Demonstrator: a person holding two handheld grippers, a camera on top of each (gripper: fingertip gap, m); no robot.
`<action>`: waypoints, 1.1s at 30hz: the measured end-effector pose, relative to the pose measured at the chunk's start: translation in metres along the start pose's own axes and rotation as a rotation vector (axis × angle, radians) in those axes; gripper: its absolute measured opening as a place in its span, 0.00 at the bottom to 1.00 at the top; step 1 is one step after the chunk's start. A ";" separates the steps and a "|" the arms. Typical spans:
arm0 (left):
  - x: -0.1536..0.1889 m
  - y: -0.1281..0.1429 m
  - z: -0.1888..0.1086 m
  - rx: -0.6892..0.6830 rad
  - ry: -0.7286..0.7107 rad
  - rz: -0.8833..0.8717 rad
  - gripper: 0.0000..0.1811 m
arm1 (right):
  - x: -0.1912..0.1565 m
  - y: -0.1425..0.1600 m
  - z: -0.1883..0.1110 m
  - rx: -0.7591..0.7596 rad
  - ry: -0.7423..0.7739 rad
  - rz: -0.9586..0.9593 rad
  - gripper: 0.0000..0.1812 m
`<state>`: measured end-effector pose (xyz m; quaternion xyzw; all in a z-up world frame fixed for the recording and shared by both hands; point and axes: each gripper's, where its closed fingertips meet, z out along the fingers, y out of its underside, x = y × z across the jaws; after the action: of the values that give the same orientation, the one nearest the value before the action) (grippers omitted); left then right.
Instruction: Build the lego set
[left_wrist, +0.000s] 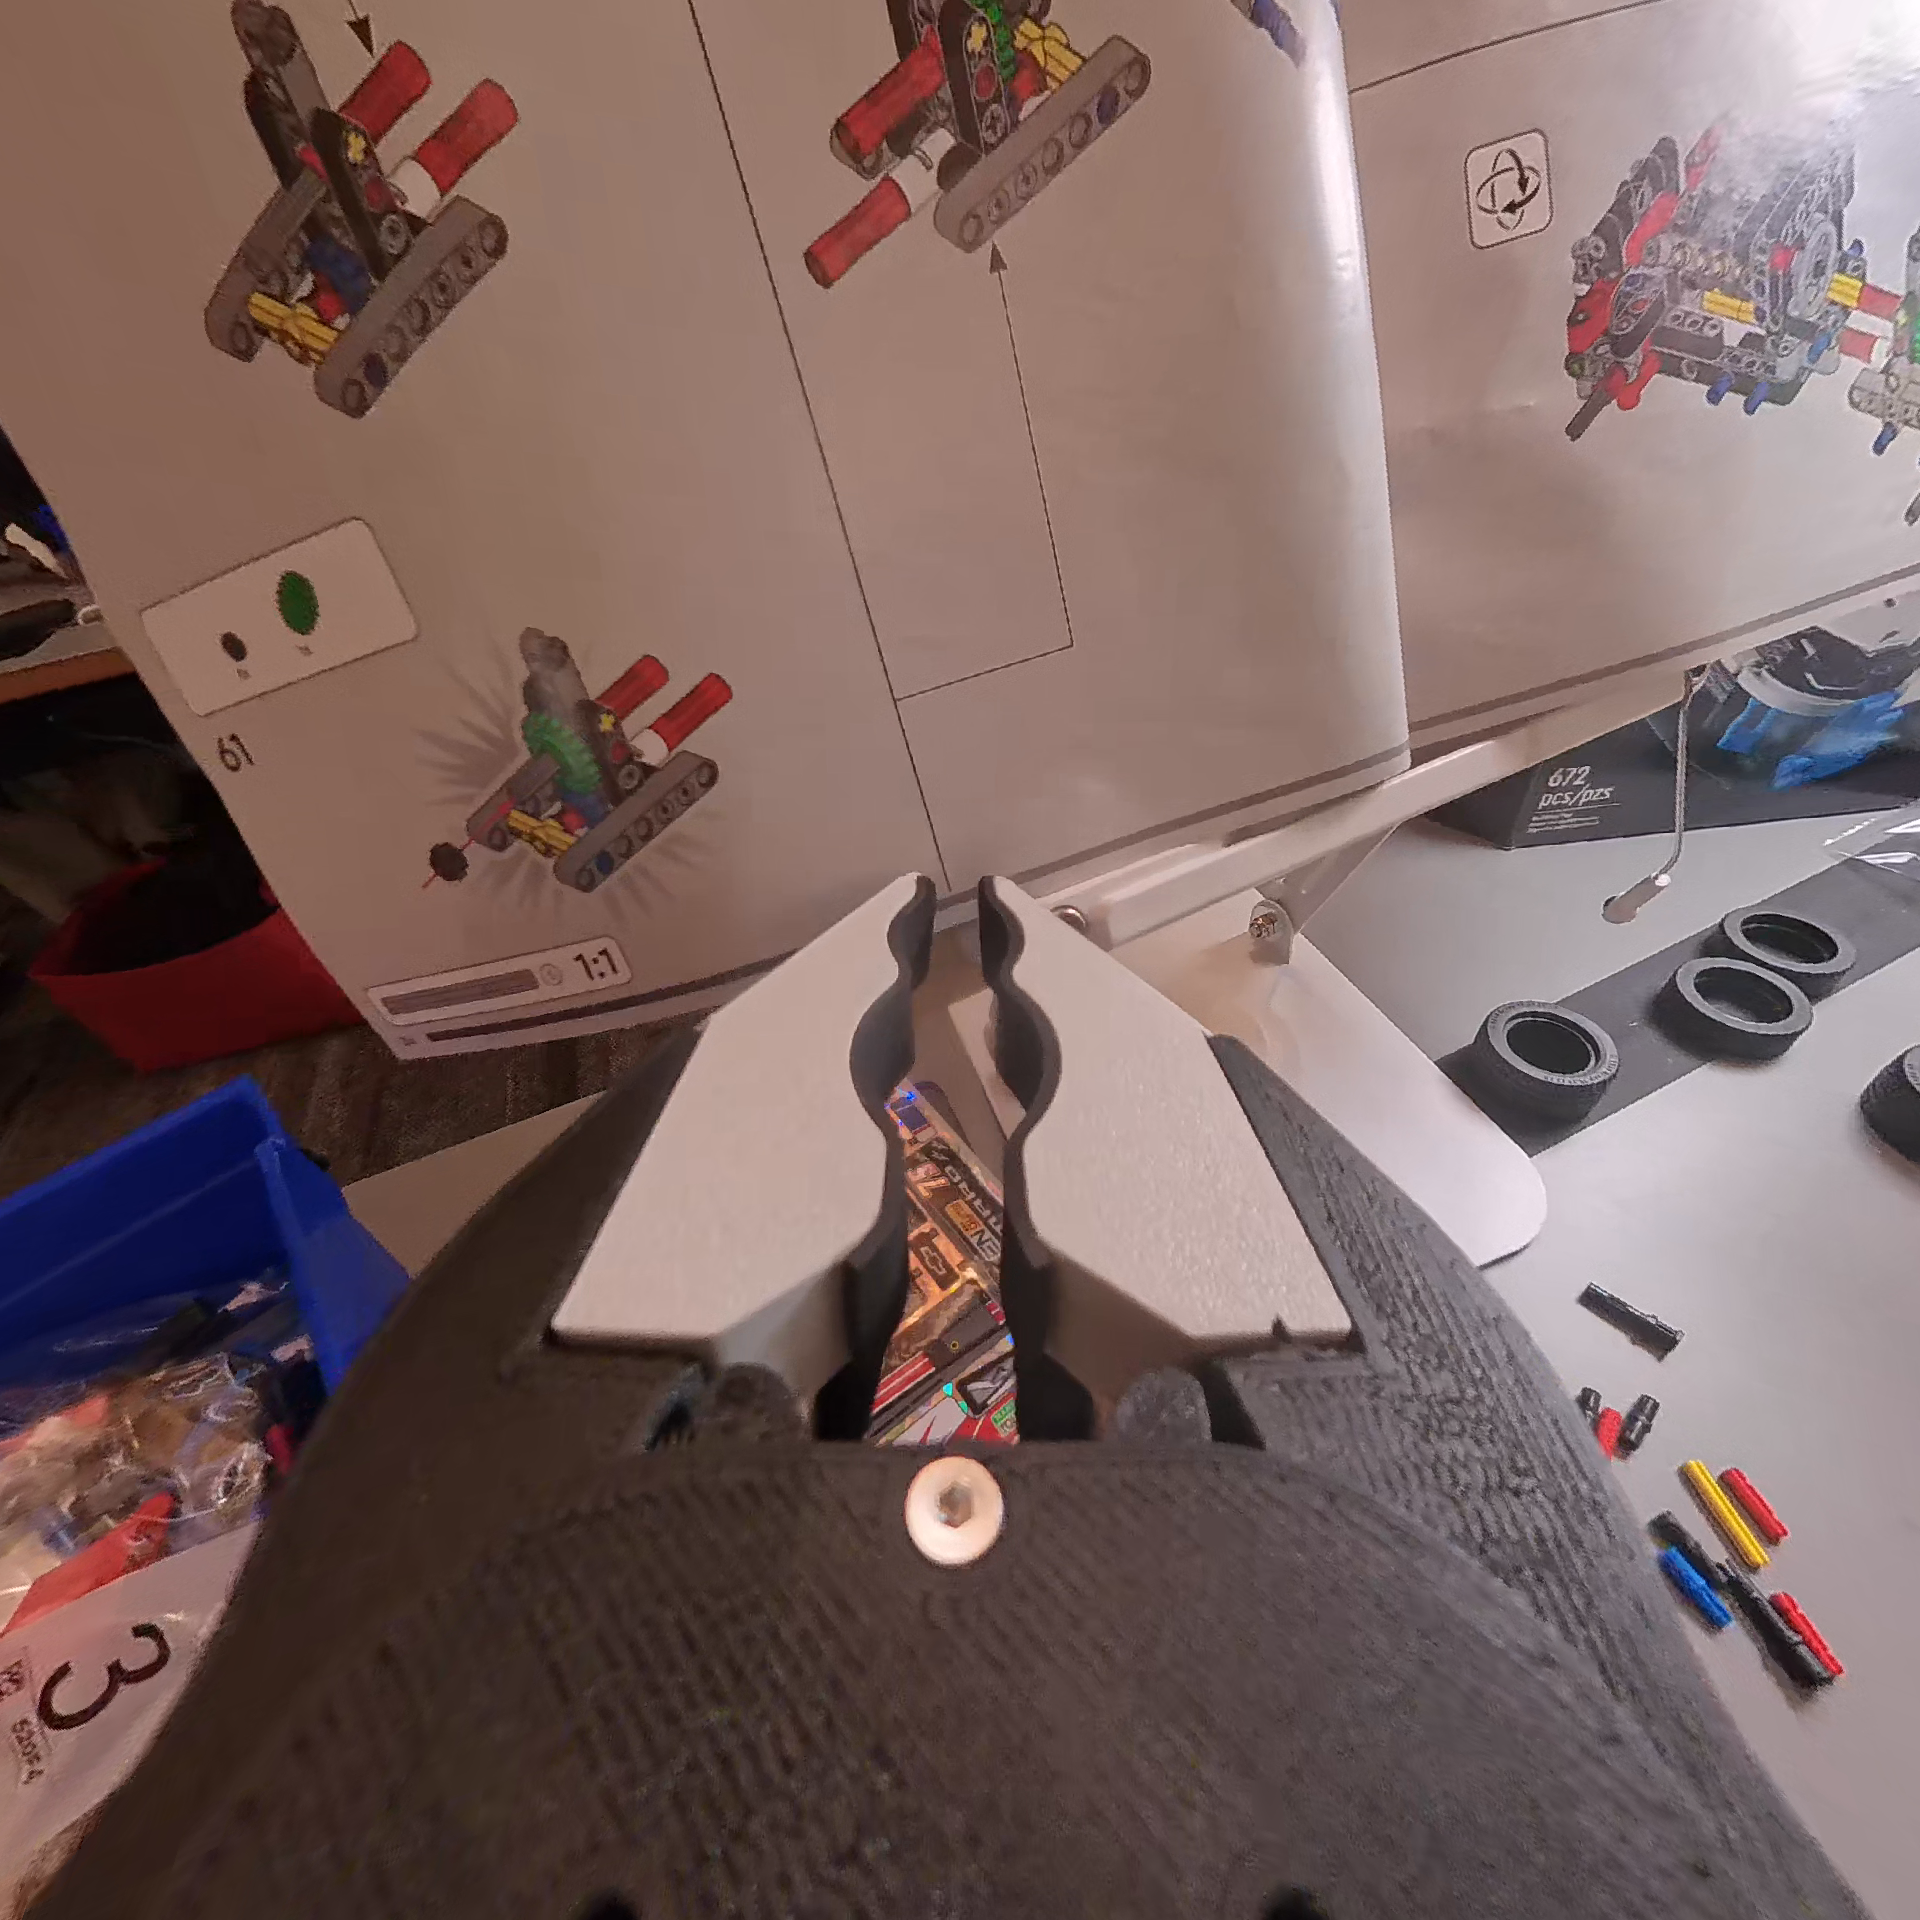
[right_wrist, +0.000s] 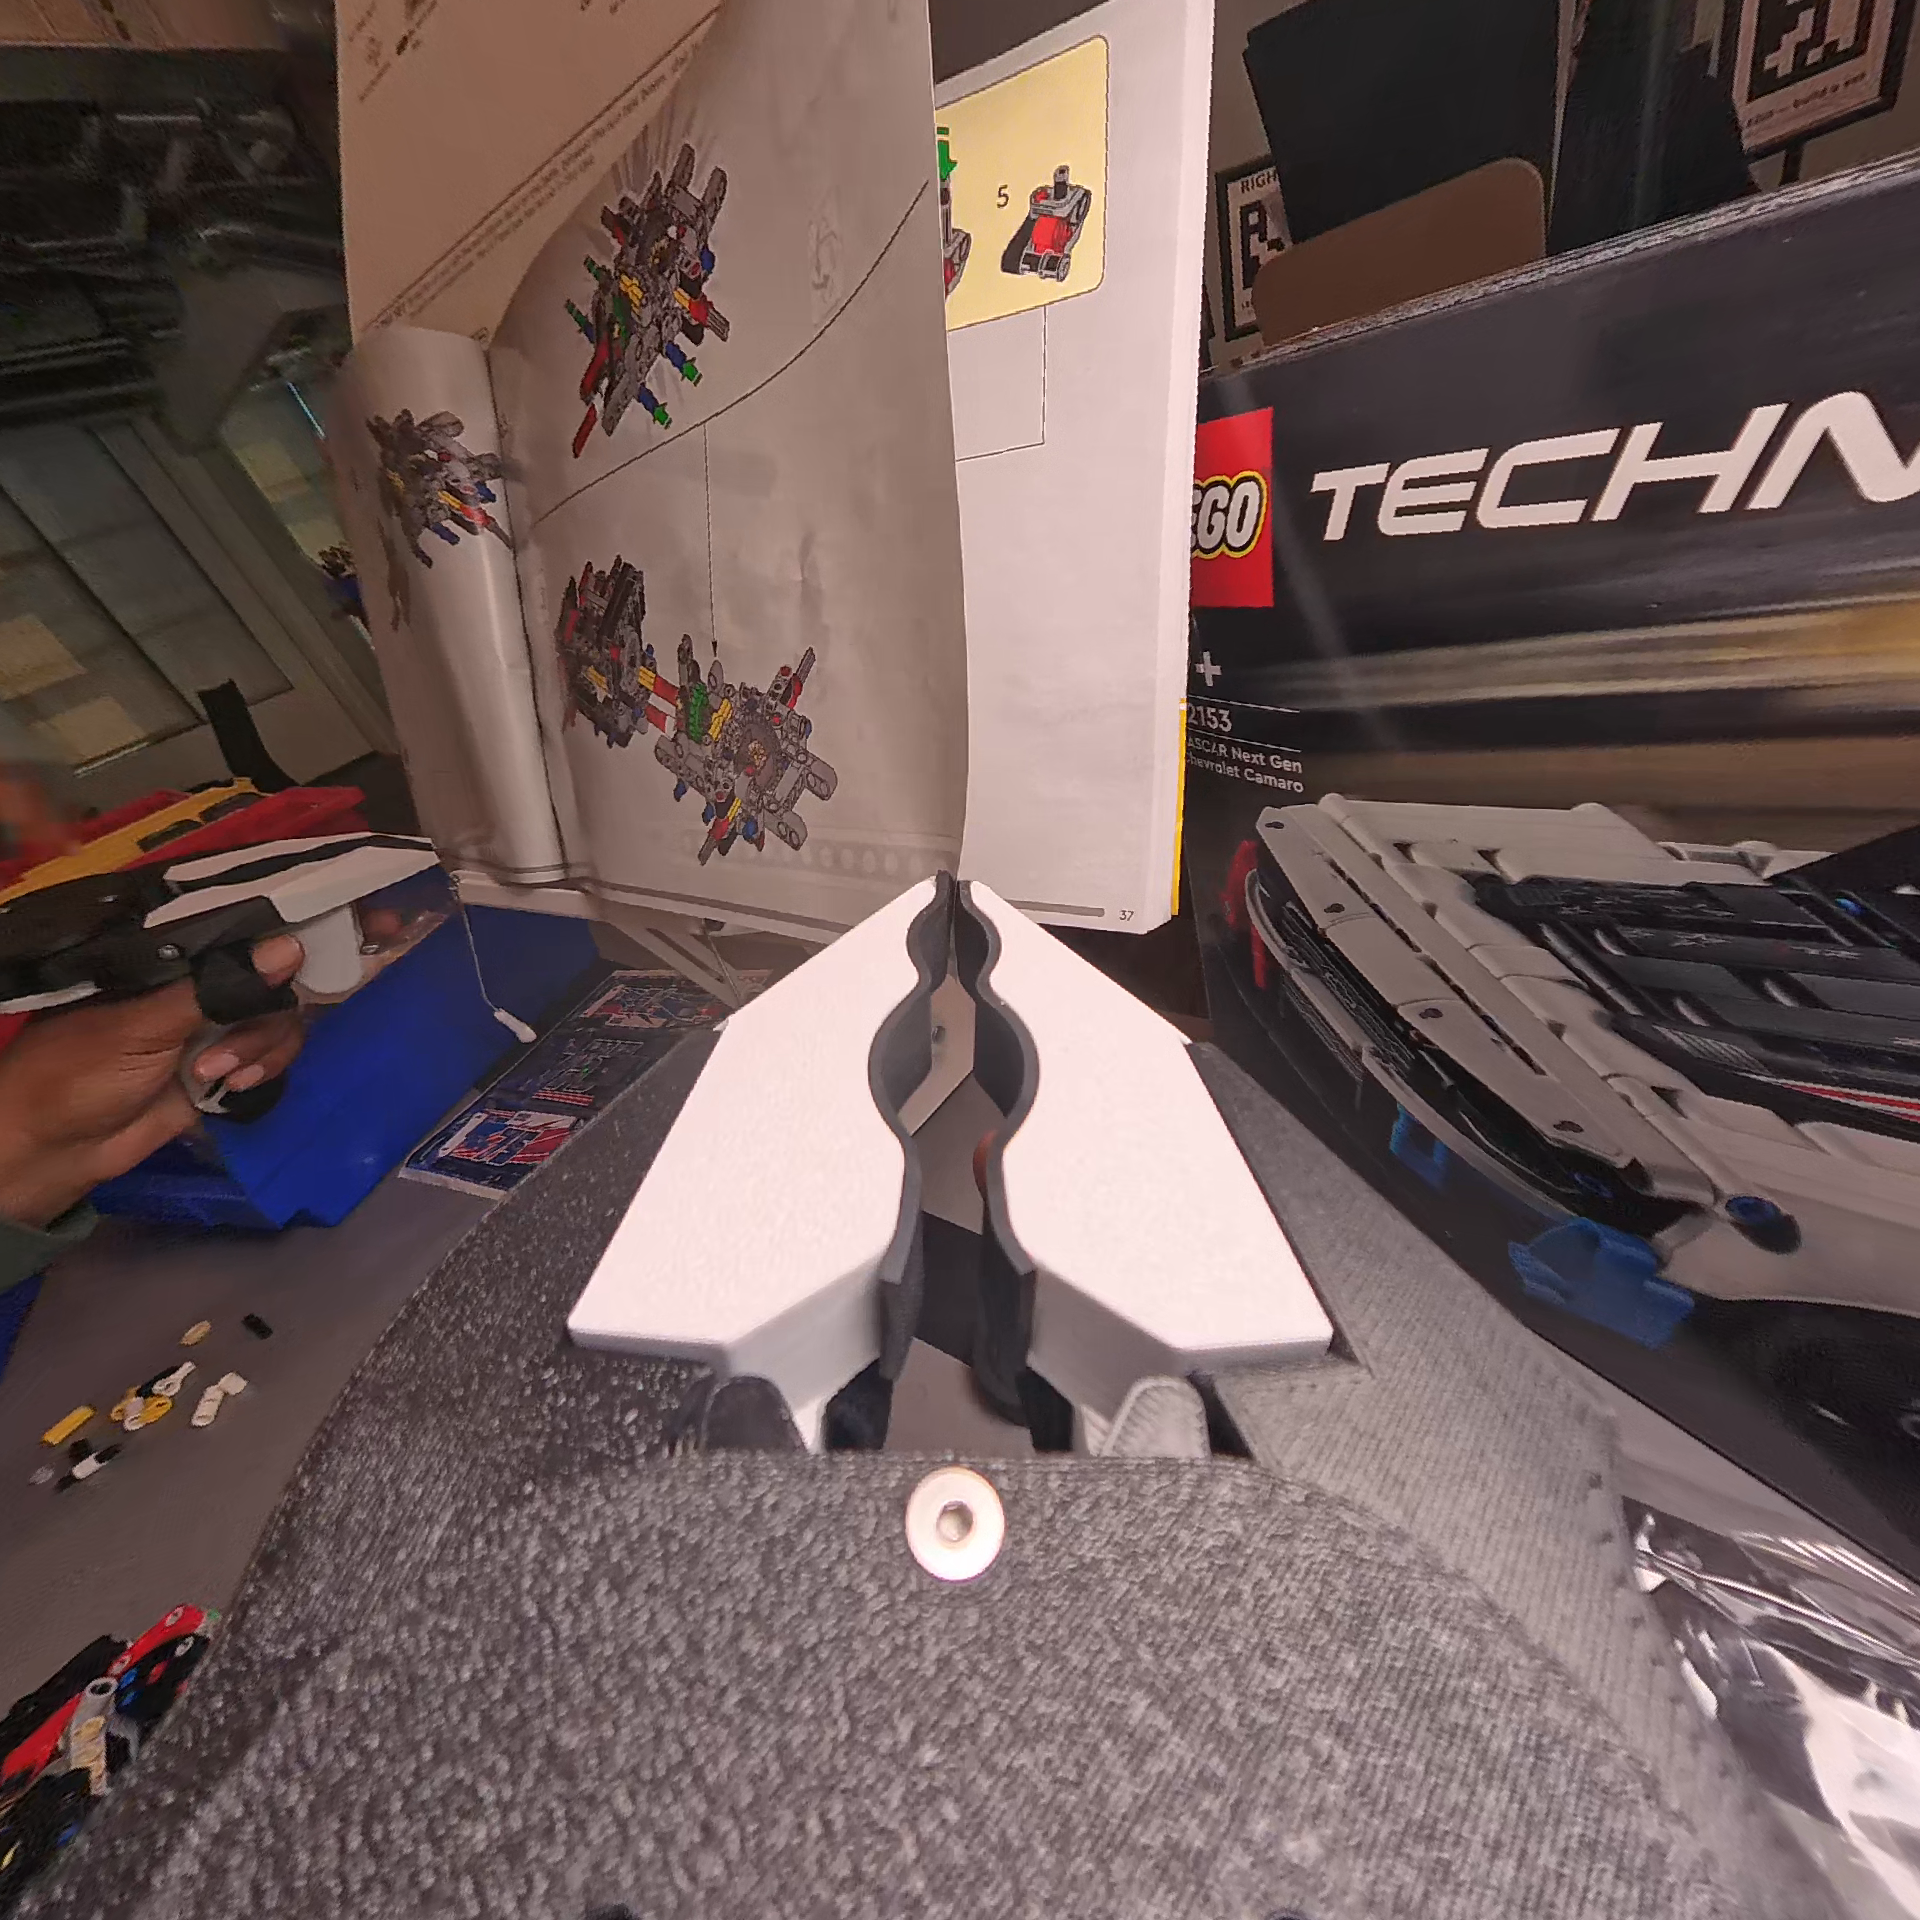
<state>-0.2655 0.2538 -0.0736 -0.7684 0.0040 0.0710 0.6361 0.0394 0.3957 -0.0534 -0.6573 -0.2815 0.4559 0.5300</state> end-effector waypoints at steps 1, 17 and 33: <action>0.001 -0.001 -0.001 0.004 0.002 -0.001 0.04 | 0.000 0.000 0.000 0.002 0.000 -0.001 0.00; 0.031 -0.014 -0.026 0.102 0.058 -0.044 0.05 | -0.007 -0.002 -0.006 0.022 -0.011 0.000 0.00; 0.072 -0.009 -0.070 0.166 0.124 0.006 0.15 | -0.016 -0.003 -0.013 0.048 0.026 -0.083 0.00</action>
<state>-0.1859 0.1932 -0.0601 -0.7159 0.0516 0.0249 0.6958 0.0444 0.3771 -0.0455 -0.6379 -0.2908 0.4316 0.5677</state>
